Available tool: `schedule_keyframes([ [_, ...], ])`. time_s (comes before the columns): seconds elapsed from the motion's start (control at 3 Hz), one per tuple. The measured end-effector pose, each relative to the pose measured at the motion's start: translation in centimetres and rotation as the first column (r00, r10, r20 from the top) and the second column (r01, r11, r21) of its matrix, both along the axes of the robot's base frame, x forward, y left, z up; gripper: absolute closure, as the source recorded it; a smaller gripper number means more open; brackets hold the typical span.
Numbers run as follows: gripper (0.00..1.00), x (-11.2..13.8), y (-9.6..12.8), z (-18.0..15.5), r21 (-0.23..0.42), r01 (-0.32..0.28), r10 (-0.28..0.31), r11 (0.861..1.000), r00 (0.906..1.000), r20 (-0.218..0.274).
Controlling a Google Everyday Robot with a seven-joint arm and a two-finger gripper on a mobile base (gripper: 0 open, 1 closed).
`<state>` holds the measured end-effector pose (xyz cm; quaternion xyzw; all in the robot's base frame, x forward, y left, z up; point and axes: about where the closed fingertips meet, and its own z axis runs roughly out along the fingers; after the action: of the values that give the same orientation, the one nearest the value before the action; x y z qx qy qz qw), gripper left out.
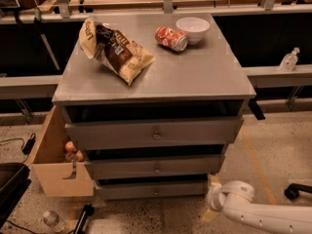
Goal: Open bottom drawer
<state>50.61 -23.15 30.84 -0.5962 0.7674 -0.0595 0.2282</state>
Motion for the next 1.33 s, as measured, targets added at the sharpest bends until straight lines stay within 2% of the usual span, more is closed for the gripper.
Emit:
schedule_keyframes([
  [0.33, 0.0, -0.1, 2.2, -2.7, -0.023, -0.073, 0.074, 0.997, 0.9969, 0.026],
  [0.67, 0.0, 0.2, 4.2, -5.8, -0.078, -0.134, 0.137, 0.988, 0.99, 0.035],
  [1.0, 0.0, 1.2, 4.8, -6.9, -0.087, -0.14, 0.144, 0.986, 0.9889, 0.038],
  [1.33, 0.0, 3.9, 4.7, -9.2, -0.117, -0.201, 0.21, 0.972, 0.9755, 0.066],
])
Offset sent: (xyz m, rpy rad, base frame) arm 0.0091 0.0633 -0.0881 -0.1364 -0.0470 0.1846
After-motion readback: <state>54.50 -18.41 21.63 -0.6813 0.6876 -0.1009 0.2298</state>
